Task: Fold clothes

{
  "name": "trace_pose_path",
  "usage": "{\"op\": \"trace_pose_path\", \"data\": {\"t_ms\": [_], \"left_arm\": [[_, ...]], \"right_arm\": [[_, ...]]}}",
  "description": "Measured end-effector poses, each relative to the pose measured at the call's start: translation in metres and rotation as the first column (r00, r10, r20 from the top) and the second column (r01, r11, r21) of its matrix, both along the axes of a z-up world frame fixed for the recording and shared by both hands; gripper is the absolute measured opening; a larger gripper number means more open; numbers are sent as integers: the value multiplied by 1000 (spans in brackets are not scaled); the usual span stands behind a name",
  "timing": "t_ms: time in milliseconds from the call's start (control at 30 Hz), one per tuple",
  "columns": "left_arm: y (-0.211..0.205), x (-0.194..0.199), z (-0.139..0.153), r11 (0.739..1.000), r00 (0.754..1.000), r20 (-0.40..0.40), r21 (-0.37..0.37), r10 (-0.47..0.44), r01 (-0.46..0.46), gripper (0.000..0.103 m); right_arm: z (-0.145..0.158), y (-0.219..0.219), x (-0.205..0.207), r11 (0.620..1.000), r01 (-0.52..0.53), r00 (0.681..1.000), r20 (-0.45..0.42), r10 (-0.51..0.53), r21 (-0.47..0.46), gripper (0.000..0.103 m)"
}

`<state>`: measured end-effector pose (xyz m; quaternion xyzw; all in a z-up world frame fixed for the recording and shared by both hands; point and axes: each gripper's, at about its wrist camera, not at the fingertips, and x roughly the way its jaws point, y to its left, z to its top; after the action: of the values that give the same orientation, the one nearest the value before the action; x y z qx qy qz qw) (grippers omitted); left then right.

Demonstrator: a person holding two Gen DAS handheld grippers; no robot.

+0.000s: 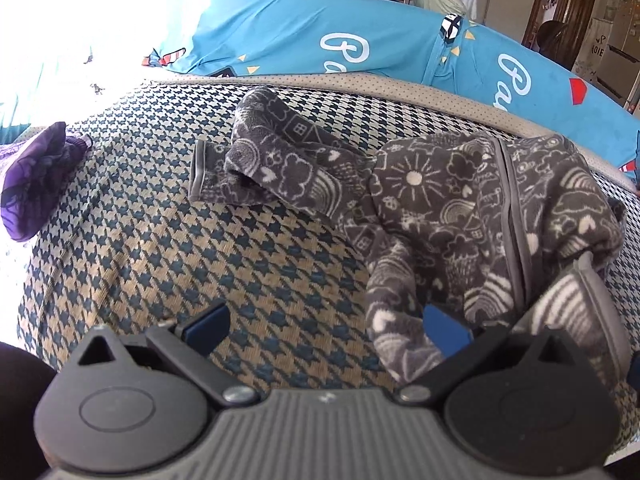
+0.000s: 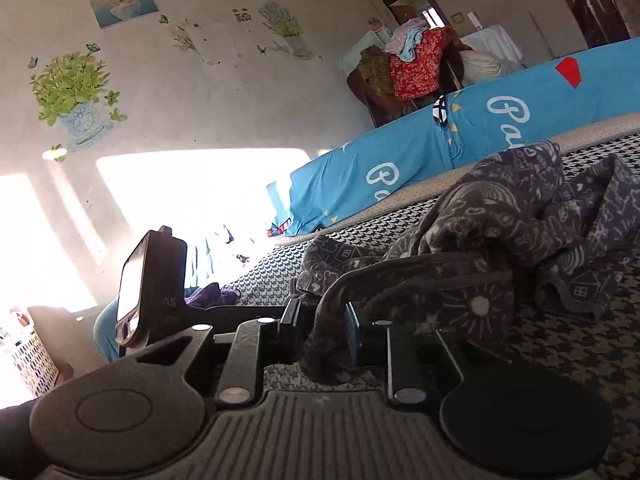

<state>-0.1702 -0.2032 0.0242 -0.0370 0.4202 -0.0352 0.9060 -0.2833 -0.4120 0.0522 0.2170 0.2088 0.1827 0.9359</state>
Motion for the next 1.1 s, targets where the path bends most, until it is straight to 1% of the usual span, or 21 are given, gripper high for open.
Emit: {"op": "trace_pose_path", "data": {"t_ms": [67, 167, 300, 400, 467, 533, 567, 633, 667, 767, 800, 867, 933, 967, 1000, 1067, 1100], "left_arm": [[2, 0, 10, 1000, 1000, 22, -10, 1, -1, 103], [3, -3, 29, 998, 998, 62, -61, -25, 29, 103], [-14, -13, 50, 989, 985, 116, -58, -128, 135, 103], [-31, -16, 54, 975, 970, 127, -52, -209, 217, 103], [-42, -16, 50, 964, 958, 123, -34, -258, 264, 103], [-54, -17, 44, 951, 944, 123, 5, -307, 309, 103], [-60, -18, 41, 943, 935, 123, 28, -334, 333, 103], [-70, -19, 34, 920, 913, 114, 72, -391, 385, 103], [-76, -20, 30, 907, 902, 106, 94, -418, 410, 103], [-89, -21, 18, 870, 874, 79, 178, -479, 460, 103], [-93, -19, 12, 859, 869, 70, 209, -490, 468, 103], [-98, -15, 1, 846, 867, 53, 254, -496, 468, 103], [-97, -10, -6, 848, 870, 48, 253, -491, 465, 103], [-95, -7, -9, 855, 874, 54, 248, -482, 456, 103], [-92, -4, -11, 861, 879, 60, 243, -472, 446, 103], [-86, 3, -18, 883, 899, 59, 228, -434, 411, 103], [-80, 7, -21, 896, 910, 50, 205, -412, 395, 103]], "right_arm": [[5, -7, 5, 1000, 19, 1000, 3, -19, -15, 27], [11, -21, 14, 999, 47, 999, 2, -47, -18, 28], [19, -41, 31, 994, 108, 994, 11, -108, -27, 35], [24, -56, 46, 988, 150, 989, 18, -149, -33, 43], [25, -64, 57, 985, 169, 986, 11, -169, -38, 46], [25, -72, 69, 982, 186, 982, 1, -186, -39, 53], [25, -76, 76, 980, 197, 980, -12, -198, -34, 55], [23, -85, 89, 977, 214, 976, -38, -214, -23, 59], [21, -88, 96, 975, 222, 973, -53, -223, -20, 60], [14, -95, 117, 972, 234, 967, -105, -233, -3, 66], [11, -98, 123, 972, 235, 965, -125, -231, 17, 67], [4, -102, 137, 973, 224, 963, -167, -212, 60, 68], [-2, -103, 150, 973, 217, 959, -202, -197, 82, 70], [-4, -103, 156, 973, 217, 957, -215, -195, 84, 71], [-7, -103, 163, 973, 212, 955, -229, -187, 88, 75], [-14, -103, 176, 971, 214, 946, -270, -179, 107, 75], [-19, -103, 182, 970, 219, 939, -293, -181, 105, 75]]}}
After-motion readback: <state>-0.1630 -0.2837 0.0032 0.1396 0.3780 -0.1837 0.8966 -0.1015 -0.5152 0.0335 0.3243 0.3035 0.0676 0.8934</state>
